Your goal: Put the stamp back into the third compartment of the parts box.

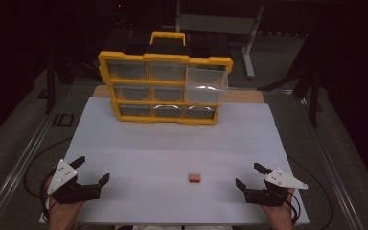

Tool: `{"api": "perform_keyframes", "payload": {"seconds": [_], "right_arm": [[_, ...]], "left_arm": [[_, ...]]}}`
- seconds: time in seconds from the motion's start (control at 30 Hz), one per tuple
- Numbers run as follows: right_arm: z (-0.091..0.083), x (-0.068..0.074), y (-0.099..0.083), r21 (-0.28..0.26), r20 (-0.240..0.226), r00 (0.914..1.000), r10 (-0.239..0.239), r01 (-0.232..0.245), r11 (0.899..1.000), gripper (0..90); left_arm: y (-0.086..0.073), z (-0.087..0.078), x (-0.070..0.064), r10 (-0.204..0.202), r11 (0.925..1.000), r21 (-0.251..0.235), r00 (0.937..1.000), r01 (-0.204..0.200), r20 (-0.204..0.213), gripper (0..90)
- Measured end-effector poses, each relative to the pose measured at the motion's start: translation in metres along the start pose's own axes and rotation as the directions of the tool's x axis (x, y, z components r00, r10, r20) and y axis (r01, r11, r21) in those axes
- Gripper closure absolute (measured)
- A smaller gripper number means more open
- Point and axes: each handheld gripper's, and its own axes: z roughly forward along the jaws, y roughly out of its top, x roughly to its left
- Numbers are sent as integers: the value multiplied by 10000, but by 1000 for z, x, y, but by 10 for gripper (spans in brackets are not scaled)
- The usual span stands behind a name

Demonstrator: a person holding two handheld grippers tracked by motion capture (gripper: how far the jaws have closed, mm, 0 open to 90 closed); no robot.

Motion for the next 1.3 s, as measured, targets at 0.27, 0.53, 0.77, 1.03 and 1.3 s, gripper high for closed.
{"api": "perform_keyframes", "payload": {"seconds": [0.27,0.53,0.77,1.03,1.3], "right_arm": [[2,-7,-5,-181,-313,9979,568,-574,9982,85],[9,-4,-3,370,-673,9967,446,-422,9984,81],[12,-3,2,713,-688,9964,488,-439,9965,75],[15,-3,9,660,-724,9968,345,-297,9974,76],[20,-3,17,665,-1130,9933,248,-173,9976,76]], "left_arm": [[-2,0,0,-8,10000,19,10000,8,-40,0],[-5,3,1,-90,10000,-12,10000,90,2,0],[-8,4,-1,-151,9999,-7,9999,151,-11,0],[-8,4,-2,-117,9998,-155,9998,115,-164,0],[-10,5,-1,-120,9998,-129,9995,117,-284,0]]}}
